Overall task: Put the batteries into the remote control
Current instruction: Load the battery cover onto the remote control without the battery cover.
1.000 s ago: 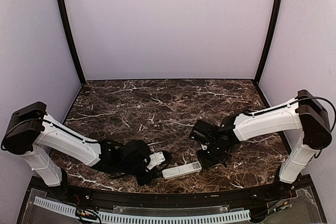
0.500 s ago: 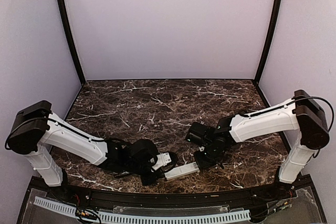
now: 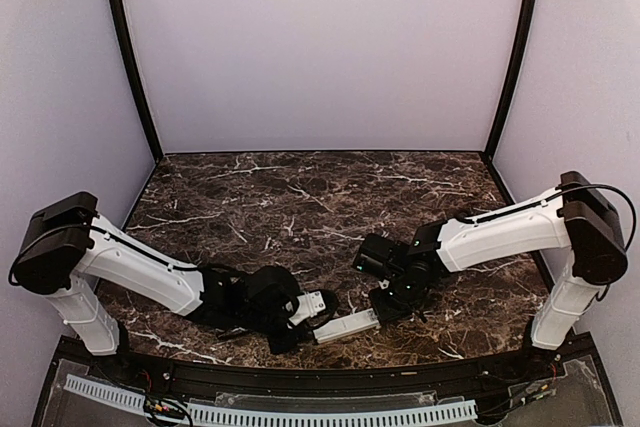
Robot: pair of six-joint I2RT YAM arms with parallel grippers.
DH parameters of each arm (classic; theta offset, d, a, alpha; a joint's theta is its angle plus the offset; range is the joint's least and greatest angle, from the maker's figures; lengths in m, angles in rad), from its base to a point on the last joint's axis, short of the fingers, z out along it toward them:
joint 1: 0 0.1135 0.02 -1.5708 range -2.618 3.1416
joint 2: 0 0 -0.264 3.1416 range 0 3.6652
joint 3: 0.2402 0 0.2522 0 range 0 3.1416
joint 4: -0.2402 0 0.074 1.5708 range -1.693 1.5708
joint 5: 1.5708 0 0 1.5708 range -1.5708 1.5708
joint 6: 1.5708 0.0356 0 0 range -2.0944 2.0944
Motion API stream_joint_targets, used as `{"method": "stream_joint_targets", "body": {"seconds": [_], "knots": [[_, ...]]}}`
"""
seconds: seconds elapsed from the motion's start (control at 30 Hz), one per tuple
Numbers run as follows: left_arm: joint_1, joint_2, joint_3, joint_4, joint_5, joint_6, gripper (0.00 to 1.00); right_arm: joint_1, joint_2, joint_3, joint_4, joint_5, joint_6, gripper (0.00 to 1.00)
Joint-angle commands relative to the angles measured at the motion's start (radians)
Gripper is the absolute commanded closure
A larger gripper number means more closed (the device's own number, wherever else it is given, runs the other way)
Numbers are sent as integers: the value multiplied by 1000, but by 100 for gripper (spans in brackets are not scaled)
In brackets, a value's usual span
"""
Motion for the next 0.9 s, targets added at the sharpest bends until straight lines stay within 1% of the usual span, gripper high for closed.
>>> {"method": "stream_joint_targets", "body": {"seconds": [0.0,0.27,0.43,0.5,0.57,0.7,0.87], "knots": [[-14,-8,-46,-74,24,-9,84,-1,-1,-12,0,-16,-15,100],[-14,-53,-57,-95,13,-25,77,-19,-13,-14,-16,-5,-28,100],[-14,-80,-53,-130,9,-41,76,-38,-48,-32,-6,-8,-36,100],[-14,-93,-51,-143,-5,-49,78,-49,-66,-40,3,-13,-41,100],[-14,-117,-52,-132,-18,-59,88,-61,-80,-49,20,-24,-50,100],[-14,-126,-22,-114,-23,-66,100,-79,-91,-49,40,-35,-63,100],[-14,-49,97,-255,-12,-82,100,-80,-81,-38,22,-20,-54,100]]}}
